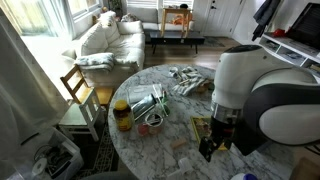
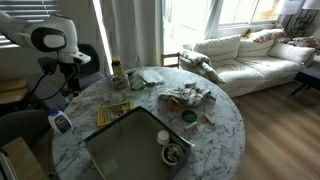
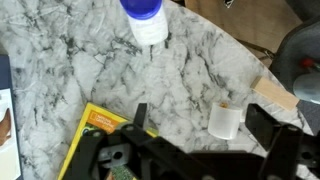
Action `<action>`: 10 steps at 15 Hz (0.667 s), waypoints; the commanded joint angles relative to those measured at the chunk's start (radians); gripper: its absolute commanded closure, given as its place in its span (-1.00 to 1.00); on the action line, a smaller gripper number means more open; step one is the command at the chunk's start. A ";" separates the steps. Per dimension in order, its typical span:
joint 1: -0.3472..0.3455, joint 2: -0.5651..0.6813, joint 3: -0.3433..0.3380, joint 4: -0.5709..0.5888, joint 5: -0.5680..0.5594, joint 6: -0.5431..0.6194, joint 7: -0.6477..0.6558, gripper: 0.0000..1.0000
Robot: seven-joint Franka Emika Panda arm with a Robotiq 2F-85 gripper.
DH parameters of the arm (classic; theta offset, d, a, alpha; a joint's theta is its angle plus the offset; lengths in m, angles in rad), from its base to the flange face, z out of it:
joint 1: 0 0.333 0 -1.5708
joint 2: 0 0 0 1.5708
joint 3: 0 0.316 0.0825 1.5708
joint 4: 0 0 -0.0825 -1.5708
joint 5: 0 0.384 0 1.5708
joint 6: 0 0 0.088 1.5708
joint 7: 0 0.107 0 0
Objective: Put the wooden block in the middle of the book
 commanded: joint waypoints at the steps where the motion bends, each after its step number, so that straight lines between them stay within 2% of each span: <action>1: 0.005 0.054 -0.021 0.010 -0.106 0.027 0.078 -1.00; 5: 0.017 0.136 -0.038 0.034 -0.327 0.042 0.220 -1.00; 10: 0.062 0.244 -0.060 0.090 -0.469 0.041 0.346 -1.00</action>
